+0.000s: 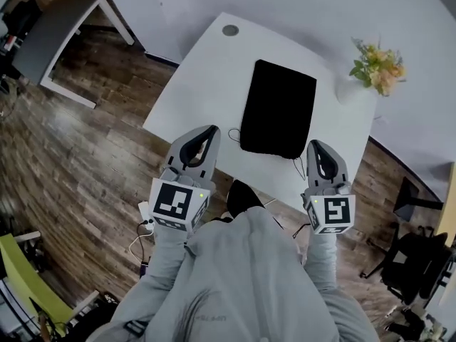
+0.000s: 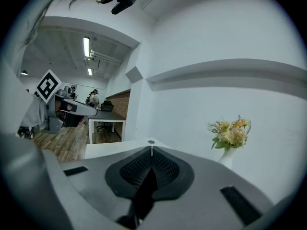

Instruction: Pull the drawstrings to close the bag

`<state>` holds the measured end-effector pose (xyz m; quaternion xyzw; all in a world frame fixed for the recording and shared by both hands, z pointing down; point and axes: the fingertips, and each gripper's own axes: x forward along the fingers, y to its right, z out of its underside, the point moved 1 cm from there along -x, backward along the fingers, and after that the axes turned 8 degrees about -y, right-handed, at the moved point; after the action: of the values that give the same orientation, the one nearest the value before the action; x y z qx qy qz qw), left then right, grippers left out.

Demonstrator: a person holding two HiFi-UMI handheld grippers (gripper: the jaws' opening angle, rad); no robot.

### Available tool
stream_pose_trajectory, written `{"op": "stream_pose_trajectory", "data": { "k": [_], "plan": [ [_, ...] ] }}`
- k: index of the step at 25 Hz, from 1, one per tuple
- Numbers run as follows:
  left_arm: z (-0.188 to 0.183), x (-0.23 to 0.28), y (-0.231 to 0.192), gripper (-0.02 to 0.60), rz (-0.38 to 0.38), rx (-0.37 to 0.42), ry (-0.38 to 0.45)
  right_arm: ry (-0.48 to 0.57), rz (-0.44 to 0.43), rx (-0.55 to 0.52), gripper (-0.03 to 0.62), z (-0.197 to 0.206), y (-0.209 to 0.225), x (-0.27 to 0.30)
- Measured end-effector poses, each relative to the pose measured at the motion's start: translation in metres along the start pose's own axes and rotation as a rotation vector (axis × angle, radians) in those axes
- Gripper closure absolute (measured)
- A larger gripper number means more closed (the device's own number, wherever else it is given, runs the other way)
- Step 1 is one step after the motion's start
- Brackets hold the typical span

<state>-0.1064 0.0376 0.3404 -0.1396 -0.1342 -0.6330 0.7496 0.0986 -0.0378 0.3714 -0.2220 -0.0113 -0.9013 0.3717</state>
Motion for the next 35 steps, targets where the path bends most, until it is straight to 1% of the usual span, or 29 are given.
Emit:
{"op": "stream_pose_trajectory", "data": {
  "k": [5, 12, 15, 19, 26, 30, 35],
  "plan": [
    [-0.034, 0.051, -0.019, 0.551, 0.033, 0.029, 0.01, 0.011, 0.047, 0.005, 0.571, -0.021, 0.037, 0.031],
    [-0.06, 0.099, -0.023, 0.551, 0.093, 0.07, 0.013, -0.017, 0.11, 0.031, 0.571, -0.021, 0.068, 0.046],
    [-0.064, 0.11, -0.024, 0.551, 0.13, 0.079, 0.006, -0.033, 0.142, 0.047, 0.57, -0.02, 0.072, 0.043],
    [-0.07, 0.122, -0.022, 0.551, 0.2, 0.102, 0.001, -0.046, 0.2, 0.072, 0.571, -0.02, 0.072, 0.036],
    [-0.072, 0.135, -0.015, 0.551, 0.337, 0.153, -0.02, -0.079, 0.355, 0.14, 0.571, -0.012, 0.072, 0.015],
    [-0.066, 0.139, -0.011, 0.551, 0.384, 0.168, -0.037, -0.093, 0.404, 0.147, 0.57, -0.007, 0.068, 0.002],
    [-0.055, 0.143, 0.0, 0.551, 0.432, 0.186, -0.062, -0.135, 0.455, 0.16, 0.569, 0.01, 0.06, -0.009]
  ]
}}
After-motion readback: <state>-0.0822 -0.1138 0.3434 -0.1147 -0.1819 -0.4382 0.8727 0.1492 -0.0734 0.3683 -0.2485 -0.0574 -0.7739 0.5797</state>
